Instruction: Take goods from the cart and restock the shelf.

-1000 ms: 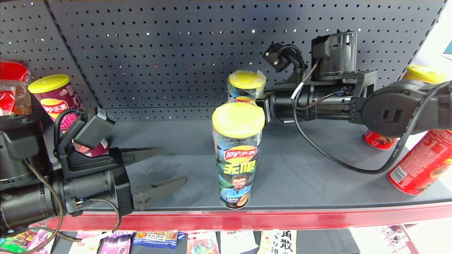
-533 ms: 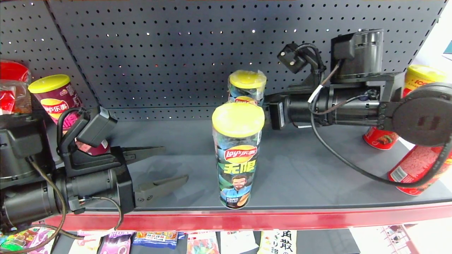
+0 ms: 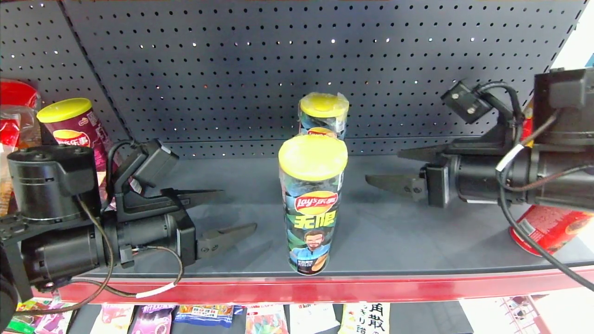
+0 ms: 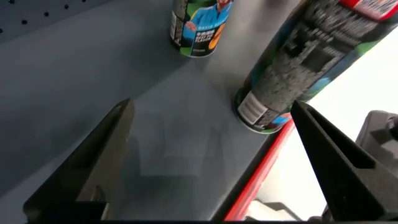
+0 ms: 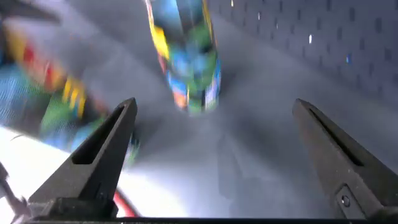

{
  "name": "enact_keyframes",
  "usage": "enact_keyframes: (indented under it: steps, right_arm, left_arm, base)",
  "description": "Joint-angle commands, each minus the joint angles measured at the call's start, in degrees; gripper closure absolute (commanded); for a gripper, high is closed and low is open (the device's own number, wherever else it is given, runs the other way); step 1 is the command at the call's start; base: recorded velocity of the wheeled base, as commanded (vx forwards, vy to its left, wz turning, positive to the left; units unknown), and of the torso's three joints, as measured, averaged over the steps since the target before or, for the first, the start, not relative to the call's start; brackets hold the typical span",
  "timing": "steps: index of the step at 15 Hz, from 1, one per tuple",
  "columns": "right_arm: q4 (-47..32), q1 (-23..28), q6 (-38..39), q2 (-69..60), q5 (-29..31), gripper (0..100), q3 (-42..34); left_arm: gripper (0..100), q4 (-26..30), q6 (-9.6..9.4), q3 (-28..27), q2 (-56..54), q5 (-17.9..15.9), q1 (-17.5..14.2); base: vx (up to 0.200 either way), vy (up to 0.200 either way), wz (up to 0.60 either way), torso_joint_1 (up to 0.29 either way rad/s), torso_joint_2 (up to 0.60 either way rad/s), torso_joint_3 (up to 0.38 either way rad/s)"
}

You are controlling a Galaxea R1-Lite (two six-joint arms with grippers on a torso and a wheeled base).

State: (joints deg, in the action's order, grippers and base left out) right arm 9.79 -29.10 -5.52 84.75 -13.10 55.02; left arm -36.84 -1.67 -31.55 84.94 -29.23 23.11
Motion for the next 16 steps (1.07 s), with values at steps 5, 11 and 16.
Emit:
enact_keyframes:
  steps: [5, 11, 16]
  right_arm:
    - [0.1, -2.0, 0.2, -15.6, -0.1, 0, -8.8]
    - [0.1, -1.6, 2.7, -18.3, 1.0, 0, -10.0]
    - [0.1, -1.5, 2.7, -18.3, 1.1, 0, -9.7]
  left_arm:
    - [0, -0.1, -2.2, -0.1, 4.9, 0.9, 1.7]
    - [0, -0.2, -5.36, -2.5, 8.7, 0.7, 3.0]
    - [0, -0.2, -5.36, -4.6, 11.1, 0.5, 4.0]
  base:
    - [0.0, 0.0, 0.0, 0.0, 0.0, 0.0]
    - [0.0, 0.0, 0.0, 0.0, 0.0, 0.0]
    - [0.0, 0.0, 0.0, 0.0, 0.0, 0.0]
